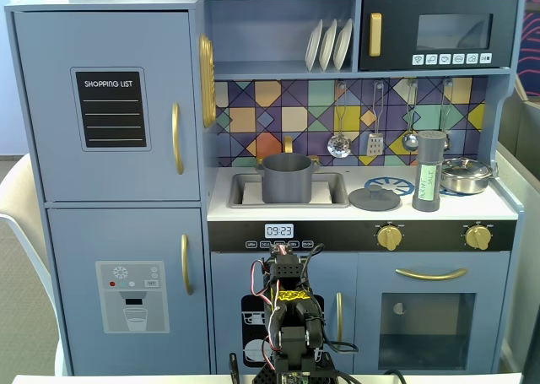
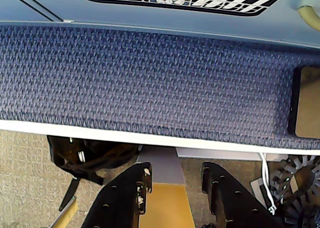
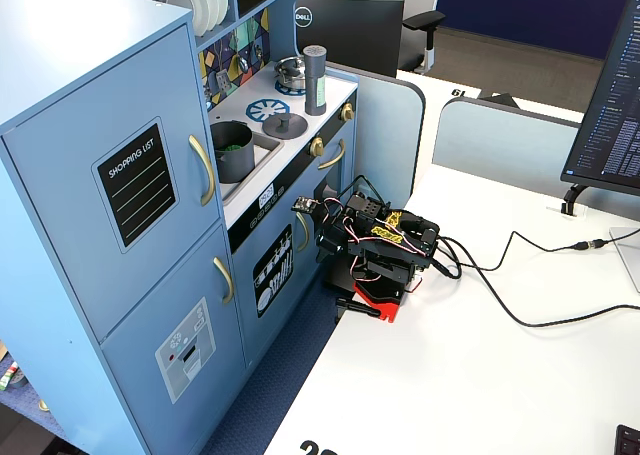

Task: Put salt in the gray recipient

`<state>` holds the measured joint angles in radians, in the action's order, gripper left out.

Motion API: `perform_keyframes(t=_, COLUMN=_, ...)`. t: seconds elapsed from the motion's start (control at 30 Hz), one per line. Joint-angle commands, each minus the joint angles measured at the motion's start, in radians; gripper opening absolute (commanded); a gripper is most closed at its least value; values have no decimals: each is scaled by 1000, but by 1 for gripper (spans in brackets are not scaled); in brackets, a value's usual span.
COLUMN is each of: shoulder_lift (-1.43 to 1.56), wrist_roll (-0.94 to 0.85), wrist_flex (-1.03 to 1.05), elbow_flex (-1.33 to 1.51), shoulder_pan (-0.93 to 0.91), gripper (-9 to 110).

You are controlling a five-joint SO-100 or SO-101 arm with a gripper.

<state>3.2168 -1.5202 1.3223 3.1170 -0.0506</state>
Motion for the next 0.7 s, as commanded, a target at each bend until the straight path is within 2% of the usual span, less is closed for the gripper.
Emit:
perform_keyframes(t=0.0, shoulder_lift=3, wrist_roll=-57, wrist_flex=6, elbow_flex=0, shoulder_pan=-3, gripper=0)
perform_keyframes(t=0.43, shoulder_lift=-14, wrist_roll=-14, wrist_flex=-17, elbow_flex=-43, shoulder_pan=-46, gripper=0)
perform_keyframes(t=0.53, shoulder_lift=-52, wrist_roll=-26, wrist_flex=-17, elbow_flex=-163, shoulder_pan=-166, gripper=0)
perform_keyframes(t=0.67, shoulder_lift=-75, wrist_roll=-52, wrist_flex=-71, elbow_flex=-362, shoulder_pan=-437, gripper=0)
